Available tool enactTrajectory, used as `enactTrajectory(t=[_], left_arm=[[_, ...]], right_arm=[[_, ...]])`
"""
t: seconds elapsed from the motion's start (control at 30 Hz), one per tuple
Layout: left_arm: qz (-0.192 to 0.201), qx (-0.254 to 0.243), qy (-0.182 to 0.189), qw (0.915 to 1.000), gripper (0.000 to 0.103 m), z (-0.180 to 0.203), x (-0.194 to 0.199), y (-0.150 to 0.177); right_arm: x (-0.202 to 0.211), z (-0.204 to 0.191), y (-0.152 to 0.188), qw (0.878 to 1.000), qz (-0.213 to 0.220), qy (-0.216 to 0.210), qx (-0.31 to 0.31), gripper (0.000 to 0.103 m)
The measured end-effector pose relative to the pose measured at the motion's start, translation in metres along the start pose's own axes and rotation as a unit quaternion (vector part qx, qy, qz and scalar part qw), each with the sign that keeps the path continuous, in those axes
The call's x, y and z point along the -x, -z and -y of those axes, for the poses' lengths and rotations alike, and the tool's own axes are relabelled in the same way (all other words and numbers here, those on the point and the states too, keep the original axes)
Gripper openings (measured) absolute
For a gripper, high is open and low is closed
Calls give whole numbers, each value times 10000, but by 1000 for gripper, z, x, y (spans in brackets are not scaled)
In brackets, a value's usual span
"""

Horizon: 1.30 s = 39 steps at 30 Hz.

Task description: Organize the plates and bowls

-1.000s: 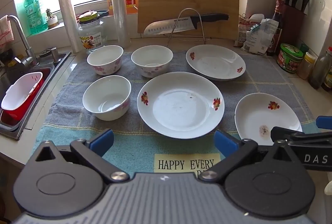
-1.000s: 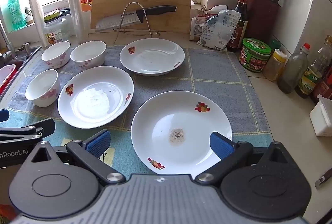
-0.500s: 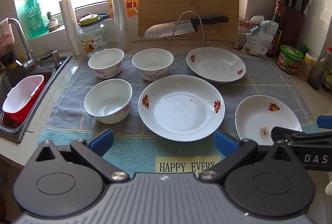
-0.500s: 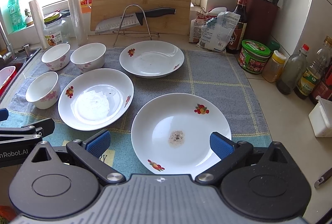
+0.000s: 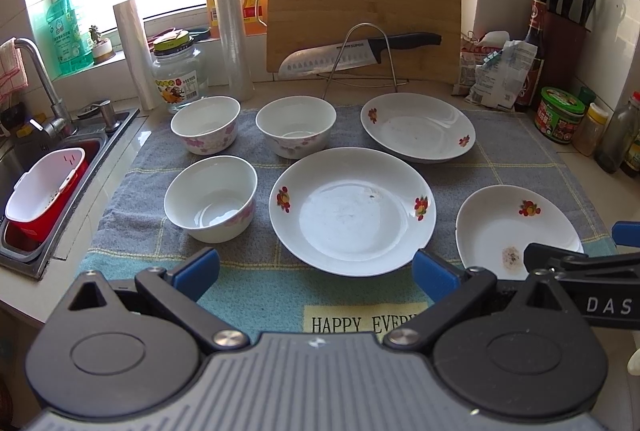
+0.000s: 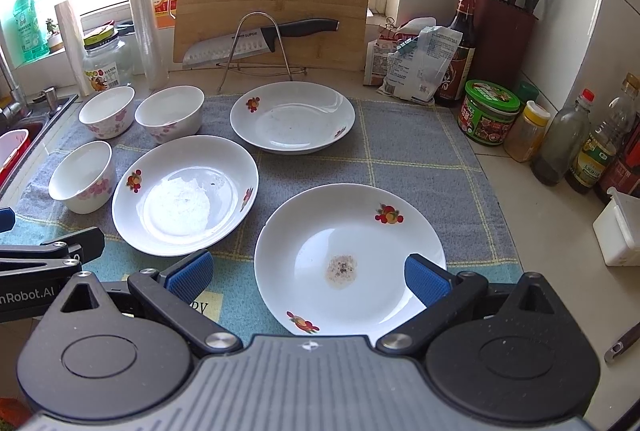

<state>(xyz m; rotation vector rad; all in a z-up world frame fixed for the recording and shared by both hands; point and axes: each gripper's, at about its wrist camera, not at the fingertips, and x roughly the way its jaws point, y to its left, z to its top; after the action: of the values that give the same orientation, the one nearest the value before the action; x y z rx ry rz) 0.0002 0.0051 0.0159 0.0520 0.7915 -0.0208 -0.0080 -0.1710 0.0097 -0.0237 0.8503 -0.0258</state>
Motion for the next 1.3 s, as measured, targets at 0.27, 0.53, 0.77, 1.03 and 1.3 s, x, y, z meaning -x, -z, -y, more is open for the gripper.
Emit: enactTrajectory(t=[0.27,0.53,0.77,1.03,1.3], left_arm=[[-1,-41,17,10000,102,-1,-2,-2],[4,-65,21,10000,102,-1,-3,-2],[-3,-88,49,9999,102,-1,-5,-4],[-32,-141,91,9999,102,0,-8,-6],[6,-252,202,9995,102,0,-11,-7]], right_arm=[[-1,-2,0,10000,9,49,-11,103],[-1,-3,0,10000,11,54,-4,103],[-1,-2,-2,9999,29,101,-22,103],[-3,-4,0,9999,39,161,-40,103],[-3,-6,0,9996,55,274,-64,103]])
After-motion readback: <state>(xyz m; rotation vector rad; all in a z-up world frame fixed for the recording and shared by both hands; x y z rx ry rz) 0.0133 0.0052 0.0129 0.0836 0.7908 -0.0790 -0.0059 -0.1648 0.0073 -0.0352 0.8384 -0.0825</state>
